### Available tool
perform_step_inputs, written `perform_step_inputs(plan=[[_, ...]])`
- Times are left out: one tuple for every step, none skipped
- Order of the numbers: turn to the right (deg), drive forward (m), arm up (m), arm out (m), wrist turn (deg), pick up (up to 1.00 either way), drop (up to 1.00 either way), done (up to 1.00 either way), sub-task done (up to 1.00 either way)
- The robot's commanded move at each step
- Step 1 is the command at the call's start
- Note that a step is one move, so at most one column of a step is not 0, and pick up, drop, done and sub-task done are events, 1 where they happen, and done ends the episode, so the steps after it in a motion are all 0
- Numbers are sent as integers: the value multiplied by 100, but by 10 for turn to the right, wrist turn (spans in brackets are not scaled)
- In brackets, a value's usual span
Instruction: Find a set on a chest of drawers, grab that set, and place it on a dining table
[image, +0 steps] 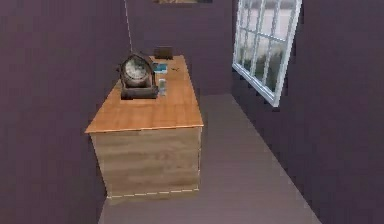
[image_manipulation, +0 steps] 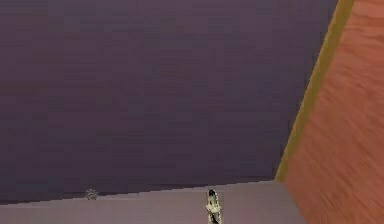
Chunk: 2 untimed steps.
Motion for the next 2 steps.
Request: perform_step_inputs(plan=[[-60,0,0,0,0,0,0,0,0],[0,50,0,0,0,0,0,0,0]])
